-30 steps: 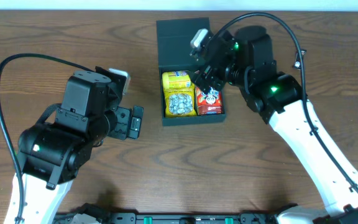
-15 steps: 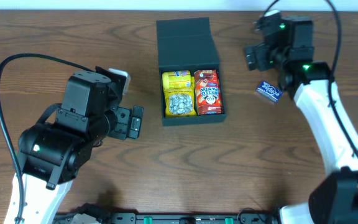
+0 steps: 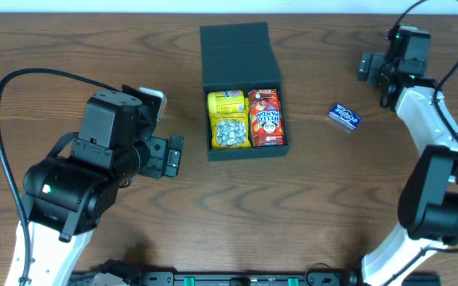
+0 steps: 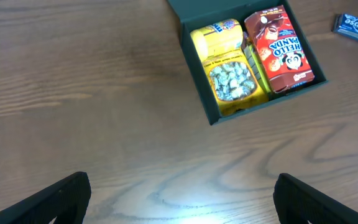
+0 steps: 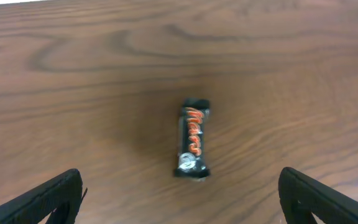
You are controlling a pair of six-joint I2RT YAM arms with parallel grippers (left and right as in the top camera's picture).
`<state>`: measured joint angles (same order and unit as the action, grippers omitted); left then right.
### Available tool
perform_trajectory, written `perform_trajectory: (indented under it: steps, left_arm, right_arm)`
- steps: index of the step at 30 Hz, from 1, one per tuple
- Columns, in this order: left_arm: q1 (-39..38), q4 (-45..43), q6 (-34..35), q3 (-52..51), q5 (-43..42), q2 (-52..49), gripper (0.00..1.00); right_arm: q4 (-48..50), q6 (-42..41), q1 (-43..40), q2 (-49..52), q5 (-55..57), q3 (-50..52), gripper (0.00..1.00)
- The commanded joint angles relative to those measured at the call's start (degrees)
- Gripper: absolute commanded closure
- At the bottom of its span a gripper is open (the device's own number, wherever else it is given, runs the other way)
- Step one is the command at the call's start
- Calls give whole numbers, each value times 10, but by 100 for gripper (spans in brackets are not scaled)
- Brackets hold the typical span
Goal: Pack container
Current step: 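Grasp the black Mars bar with the right gripper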
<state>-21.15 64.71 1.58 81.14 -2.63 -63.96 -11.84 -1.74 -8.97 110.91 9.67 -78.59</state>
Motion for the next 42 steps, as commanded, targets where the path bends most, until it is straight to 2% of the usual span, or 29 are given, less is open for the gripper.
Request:
perform_trajectory:
  steps: [1, 4, 11, 17, 25, 34, 42]
  left_arm:
    - [1, 2, -3, 8, 0, 2, 5]
    - [1, 2, -3, 8, 0, 2, 5]
    - [1, 2, -3, 8, 0, 2, 5]
    - [1, 2, -3, 8, 0, 2, 4]
    - [1, 2, -3, 8, 0, 2, 5]
    - [1, 2, -3, 8, 0, 2, 5]
    - [1, 2, -3, 8, 0, 2, 5]
  right_arm:
    - [20, -40, -15, 26, -1, -3, 1]
    - [46, -41, -21, 50, 0, -3, 1]
    - [108, -102, -28, 96, -1, -3, 1]
    - [145, -105, -28, 129, -1, -3, 1]
    - [190, -105, -29, 162, -1, -3, 13]
    - [208, -127, -31, 185, -1, -3, 20]
    - [206, -130, -31, 186, -1, -3, 48]
